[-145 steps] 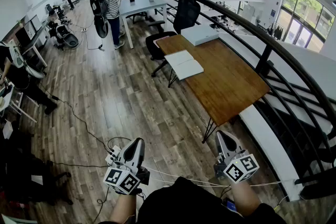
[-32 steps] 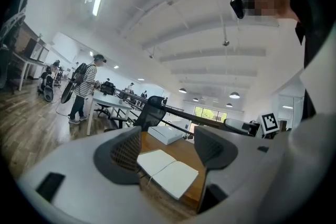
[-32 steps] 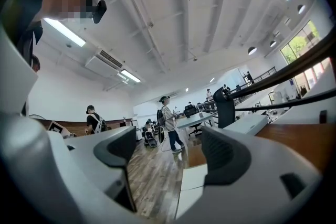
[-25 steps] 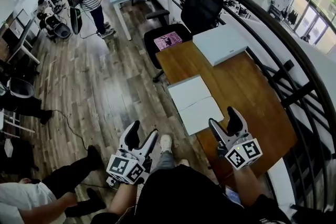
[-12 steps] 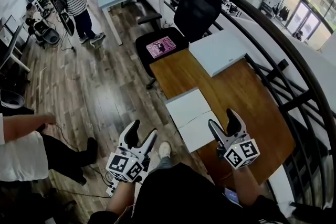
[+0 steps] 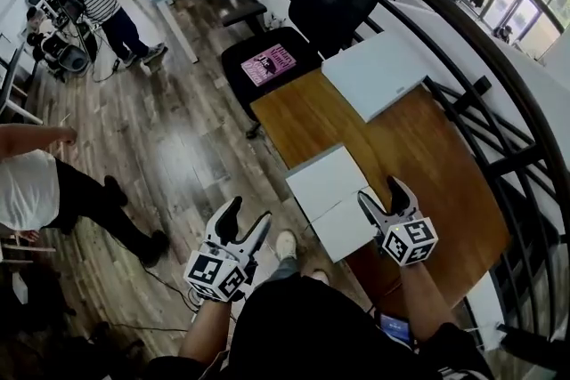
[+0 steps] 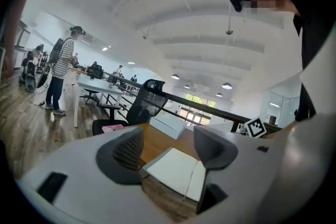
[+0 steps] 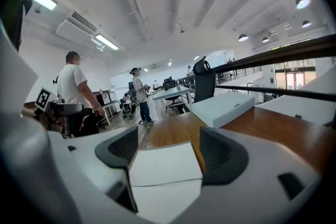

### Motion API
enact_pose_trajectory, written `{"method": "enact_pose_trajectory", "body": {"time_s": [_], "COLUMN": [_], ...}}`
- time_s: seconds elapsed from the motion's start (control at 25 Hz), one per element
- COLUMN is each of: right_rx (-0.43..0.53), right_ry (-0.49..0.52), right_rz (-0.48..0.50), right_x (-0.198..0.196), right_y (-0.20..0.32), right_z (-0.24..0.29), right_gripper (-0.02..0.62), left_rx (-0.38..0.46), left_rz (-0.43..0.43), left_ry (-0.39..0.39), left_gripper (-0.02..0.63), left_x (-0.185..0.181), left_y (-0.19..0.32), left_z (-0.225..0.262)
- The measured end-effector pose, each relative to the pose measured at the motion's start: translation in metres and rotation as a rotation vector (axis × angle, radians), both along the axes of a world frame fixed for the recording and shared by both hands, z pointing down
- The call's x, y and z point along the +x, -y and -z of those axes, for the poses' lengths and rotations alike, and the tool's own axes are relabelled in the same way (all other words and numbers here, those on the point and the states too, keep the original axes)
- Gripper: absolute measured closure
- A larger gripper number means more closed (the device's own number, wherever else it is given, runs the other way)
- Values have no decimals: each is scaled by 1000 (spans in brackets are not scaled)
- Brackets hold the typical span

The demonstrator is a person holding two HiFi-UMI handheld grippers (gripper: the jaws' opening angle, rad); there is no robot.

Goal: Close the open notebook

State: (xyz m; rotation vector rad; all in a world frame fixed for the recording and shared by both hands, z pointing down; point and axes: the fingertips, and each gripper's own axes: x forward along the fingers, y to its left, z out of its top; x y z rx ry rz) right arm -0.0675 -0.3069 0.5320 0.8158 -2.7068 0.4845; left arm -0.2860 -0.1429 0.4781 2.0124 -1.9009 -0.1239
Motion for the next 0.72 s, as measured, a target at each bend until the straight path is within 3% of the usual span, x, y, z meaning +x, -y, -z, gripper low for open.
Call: {"method": "enact_pose_trajectory", "body": {"time_s": [0.4, 0.72], "right_rx": [-54, -98], "right_ry": [-74, -89], "right_rz": [-19, -103], "right_x": [-6, 9], "right_y": [-1, -7], "right_z": [-38, -54], "right_gripper": [229, 235], "left_rx": [-143, -229], "left_rz": [-77, -147], "left_ry": [-81, -141], "left_gripper": [302, 302], "left_x": [-9, -8], "left_y": [30, 61], "left_z": [-75, -131]}}
